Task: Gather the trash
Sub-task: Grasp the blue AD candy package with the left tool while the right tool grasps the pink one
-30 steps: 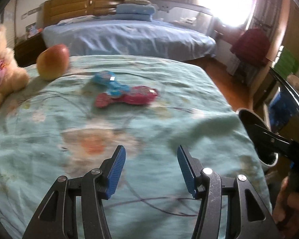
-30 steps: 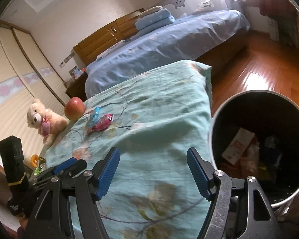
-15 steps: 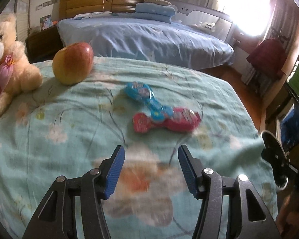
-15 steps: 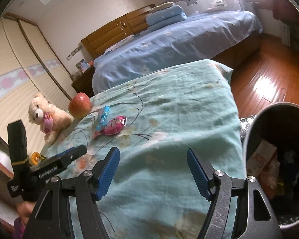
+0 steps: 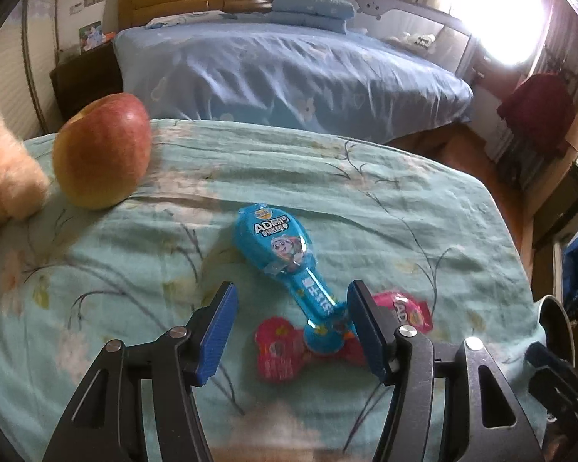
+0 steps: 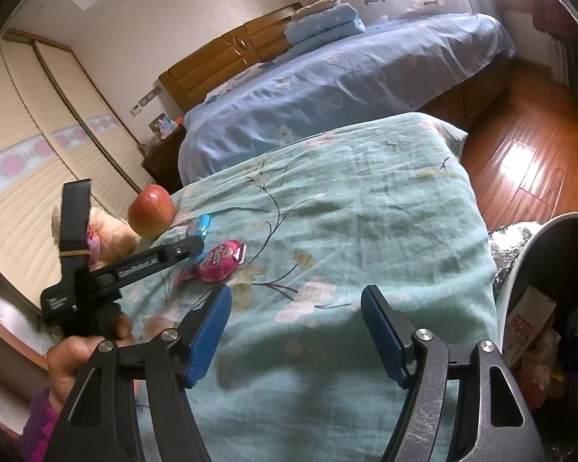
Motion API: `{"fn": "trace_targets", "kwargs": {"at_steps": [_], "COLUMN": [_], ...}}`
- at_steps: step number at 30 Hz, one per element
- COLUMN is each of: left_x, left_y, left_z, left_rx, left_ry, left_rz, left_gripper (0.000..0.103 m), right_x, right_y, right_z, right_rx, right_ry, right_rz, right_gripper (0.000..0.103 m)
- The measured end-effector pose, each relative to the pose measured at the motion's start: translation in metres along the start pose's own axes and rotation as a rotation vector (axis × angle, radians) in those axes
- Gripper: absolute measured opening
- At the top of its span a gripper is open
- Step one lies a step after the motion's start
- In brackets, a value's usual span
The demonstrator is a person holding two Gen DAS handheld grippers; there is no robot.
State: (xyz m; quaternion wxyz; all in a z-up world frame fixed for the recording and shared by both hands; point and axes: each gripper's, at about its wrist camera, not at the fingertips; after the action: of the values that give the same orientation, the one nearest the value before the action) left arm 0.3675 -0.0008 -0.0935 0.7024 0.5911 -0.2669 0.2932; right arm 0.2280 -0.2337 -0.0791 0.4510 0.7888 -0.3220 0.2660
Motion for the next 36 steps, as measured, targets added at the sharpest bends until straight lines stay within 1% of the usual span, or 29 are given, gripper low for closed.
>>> {"fn": "trace_targets", "kwargs": {"at_steps": [2,3,4,5,11,15,16,18,20,26,27,28,29,30,32,36], "left_x": [-0.001,-0.004,-0.007,-0.010,-0.030,-0.052,-0.056,-0.063,-0.066,-0.070,-0.071,-0.071,-0.072,-0.073,-0.073,-0.073], "left_y": [-0.004,-0.007,-0.006,-0.004,0.020,0.048,0.054,0.066,0.075,0.090,0.093,0.095,0.099,0.104,0.106,0.109], "left_z": [0.000,0.001,0.002,0.004,0.013,0.024,0.025,0.022,0.013,-0.012,-0.013,-0.015,-0.017,-0.019,-0.023,-0.026], "left_rx": [0.009,0.015,0.030,0.041,-0.039,-0.128,-0.140,-0.146,-0.120,-0.033,-0.017,-0.007,0.000,0.005,0.005,-0.020], "left_ry": [-0.006,-0.016,-0.032,-0.051,-0.053,-0.033,-0.033,-0.034,-0.037,-0.078,-0.093,-0.101,-0.106,-0.111,-0.113,-0.093], "left_rz": [-0.010,-0.020,-0.012,-0.003,-0.024,-0.056,-0.056,-0.053,-0.047,-0.027,-0.023,-0.019,-0.010,0.009,0.018,0.030], "left_gripper": [0.057,0.044,0.033,0.034,0.033,0.033,0.033,0.033,0.033,0.035,0.038,0.047,0.051,0.055,0.055,0.060], "right_x": [0.000,0.001,0.000,0.000,0.000,-0.002,-0.003,-0.006,-0.008,-0.020,-0.022,-0.023,-0.023,-0.024,-0.025,-0.025], "right_y": [0.000,0.000,0.001,0.002,0.009,0.014,0.015,0.016,0.016,0.007,0.004,0.001,-0.003,-0.007,-0.016,-0.028], "right_z": [0.002,0.003,0.004,0.005,0.005,0.002,0.000,-0.003,-0.008,-0.029,-0.036,-0.040,-0.044,-0.047,-0.052,-0.058], "right_rx": [-0.002,-0.003,-0.003,-0.004,-0.006,-0.002,-0.002,0.001,0.002,0.015,0.016,0.016,0.015,0.016,0.014,0.006], "right_ry": [-0.004,-0.007,-0.010,-0.014,-0.022,-0.018,-0.015,-0.007,0.003,0.043,0.060,0.072,0.084,0.092,0.104,0.123], "right_rz": [0.000,0.001,0.002,0.005,0.018,0.021,0.020,0.016,0.011,-0.019,-0.022,-0.025,-0.033,-0.042,-0.057,-0.071], "right_gripper": [0.071,0.071,0.071,0.071,0.071,0.071,0.071,0.071,0.071,0.070,0.069,0.065,0.061,0.059,0.057,0.055]}}
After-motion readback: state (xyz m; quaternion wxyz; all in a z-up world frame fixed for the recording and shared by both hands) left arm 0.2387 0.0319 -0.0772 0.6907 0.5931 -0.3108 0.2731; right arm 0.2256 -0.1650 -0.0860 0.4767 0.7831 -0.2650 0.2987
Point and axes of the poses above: each gripper's, at about its wrist camera, not at the fingertips, and y roughly against the way its jaws point, z to its right, x to its top, and after that the axes turned 11 degrees about z, right-handed
